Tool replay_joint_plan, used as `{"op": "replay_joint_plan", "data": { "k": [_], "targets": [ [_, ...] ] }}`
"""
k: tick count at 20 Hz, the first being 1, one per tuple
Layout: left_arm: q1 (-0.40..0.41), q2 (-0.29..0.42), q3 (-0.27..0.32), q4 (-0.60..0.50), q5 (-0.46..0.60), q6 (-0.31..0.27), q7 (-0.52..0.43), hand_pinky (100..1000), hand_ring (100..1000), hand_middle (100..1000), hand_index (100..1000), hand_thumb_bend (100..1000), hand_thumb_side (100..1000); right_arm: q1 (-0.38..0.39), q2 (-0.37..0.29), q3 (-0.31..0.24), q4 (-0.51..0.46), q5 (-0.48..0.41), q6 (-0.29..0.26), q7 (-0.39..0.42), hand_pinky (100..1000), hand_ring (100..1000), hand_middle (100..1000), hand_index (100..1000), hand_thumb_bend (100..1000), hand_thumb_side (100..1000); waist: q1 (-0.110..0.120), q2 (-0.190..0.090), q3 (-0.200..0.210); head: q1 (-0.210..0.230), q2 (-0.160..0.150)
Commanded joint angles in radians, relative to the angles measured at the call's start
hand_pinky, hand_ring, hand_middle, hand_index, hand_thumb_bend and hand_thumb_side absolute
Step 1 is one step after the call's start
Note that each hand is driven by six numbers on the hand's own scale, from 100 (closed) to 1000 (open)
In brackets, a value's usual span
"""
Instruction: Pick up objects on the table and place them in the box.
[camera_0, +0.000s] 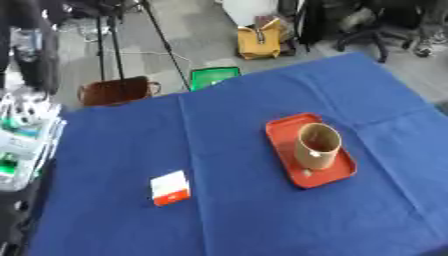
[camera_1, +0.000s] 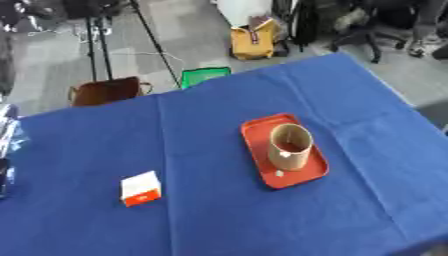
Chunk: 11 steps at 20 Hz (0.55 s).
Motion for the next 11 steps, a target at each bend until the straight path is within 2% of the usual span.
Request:
{"op": "replay_joint_plan", "data": {
  "k": [1,4,5,6,7,8,9,10,11],
  "targets": [
    [0.038,0.024,0.062,-0.01,0.016,0.006,0.005,662,757,763,920,1000,1000,-0.003,-0.033,-0.014,-0.016,0.016,0.002,-0.009,610,726,732,846,499,512,-0.006,-0.006,0.01,-0.004,-0.008],
    [0.063,0.002,0.092,-0.013,-0.007,0.028,0.044,696,778,769,926,981,1000,-0.002,-0.036,-0.015,-0.016,0.023,-0.001,-0.011,610,726,732,846,499,512,-0.008,0.005,0.028,0.001,-0.006],
    [0.067,-0.004,0.095,-0.015,-0.01,0.034,0.057,706,788,775,932,929,1000,-0.002,-0.036,-0.014,-0.016,0.024,-0.002,-0.011,610,726,732,846,499,513,-0.009,0.006,0.03,0.001,-0.005],
    [0.069,-0.008,0.095,-0.018,-0.01,0.038,0.068,706,788,775,932,929,1000,-0.002,-0.036,-0.014,-0.016,0.024,-0.002,-0.012,610,726,732,846,499,513,-0.009,0.007,0.03,0.001,-0.006],
    [0.071,-0.015,0.095,-0.017,-0.001,0.041,0.079,752,831,802,952,824,1000,-0.001,-0.035,-0.015,-0.016,0.025,-0.002,-0.013,610,726,732,846,499,513,-0.01,0.008,0.031,0.001,-0.007],
    [0.071,-0.018,0.093,-0.015,0.016,0.042,0.089,752,831,802,952,824,1000,0.0,-0.035,-0.016,-0.016,0.025,-0.003,-0.014,610,726,732,846,499,513,-0.011,0.009,0.033,0.0,-0.009],
    [0.071,-0.02,0.091,-0.013,0.034,0.041,0.094,799,866,819,964,661,1000,-0.001,-0.035,-0.016,-0.016,0.025,-0.004,-0.015,610,726,733,846,500,513,-0.012,0.011,0.034,0.0,-0.007],
    [0.069,-0.022,0.088,-0.01,0.057,0.038,0.097,799,866,819,964,661,1000,-0.001,-0.034,-0.016,-0.016,0.026,-0.004,-0.015,610,726,733,846,500,513,-0.012,0.012,0.035,-0.001,-0.004],
    [0.067,-0.024,0.085,-0.006,0.082,0.035,0.097,866,914,842,968,483,1000,-0.002,-0.034,-0.016,-0.016,0.026,-0.004,-0.015,610,726,733,846,500,514,-0.012,0.012,0.036,-0.001,-0.002]
  ]
}}
